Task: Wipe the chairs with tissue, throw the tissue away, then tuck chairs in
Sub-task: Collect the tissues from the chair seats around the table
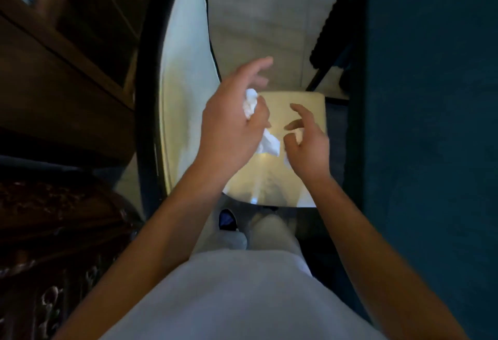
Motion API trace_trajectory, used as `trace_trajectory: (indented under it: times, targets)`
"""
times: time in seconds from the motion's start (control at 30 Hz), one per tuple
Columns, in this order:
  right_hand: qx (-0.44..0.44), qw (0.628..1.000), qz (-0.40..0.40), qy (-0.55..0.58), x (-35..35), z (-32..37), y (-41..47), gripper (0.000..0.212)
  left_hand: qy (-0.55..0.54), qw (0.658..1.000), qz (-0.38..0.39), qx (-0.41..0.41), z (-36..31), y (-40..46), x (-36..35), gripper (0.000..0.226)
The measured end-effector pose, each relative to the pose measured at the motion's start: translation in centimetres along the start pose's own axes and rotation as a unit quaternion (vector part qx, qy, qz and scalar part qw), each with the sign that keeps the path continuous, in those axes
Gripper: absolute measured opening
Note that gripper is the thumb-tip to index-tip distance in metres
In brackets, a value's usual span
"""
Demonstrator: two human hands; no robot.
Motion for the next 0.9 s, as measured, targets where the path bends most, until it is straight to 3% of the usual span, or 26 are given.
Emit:
trace_trajectory:
  times: [0.1,0.23,0.33,0.5,0.6,0.9]
  targets:
    - [0.007,0.998,-0.056,-0.007,4.8,2.2,-0.4,0.051,-0.001,0.998,-0.021,-0.061,-3.3,-0.5,2.9,0.059]
    - [0.03,0.998,-0.061,0.009,8.7,5.0,-1.6,0.049,-0.006,0.991,-0.078,-0.113,-6.2,-0.5,7.2,0.059]
    - [0.088,0.993,-0.066,0.037,11.2,8.0,-2.2,0.05,-0.025,0.988,-0.117,-0.093,-7.7,-0.4,9.4,0.051]
    - [0.172,0.974,-0.141,0.042,16.6,11.0,-4.9,0.038,0.016,0.984,-0.113,-0.135,-12.9,-2.2,11.1,0.039]
    - [0.205,0.963,-0.175,-0.011,18.6,12.5,-6.0,0.039,0.044,0.976,-0.114,-0.18,-15.5,-3.9,11.8,0.039]
    - [0.19,0.955,-0.224,-0.042,22.9,17.7,-9.4,0.061,0.128,0.973,-0.084,-0.173,-19.0,-2.6,16.2,0.079]
Point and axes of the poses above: each hand's wrist, its own y-axis towards the middle knuckle, its own x-axis out of the back of the hand, z = x × y, the point moved 6 cm from there along y, towards the middle knuckle, and after that the axes turned 14 degrees about -y, right-handed, at the moved point
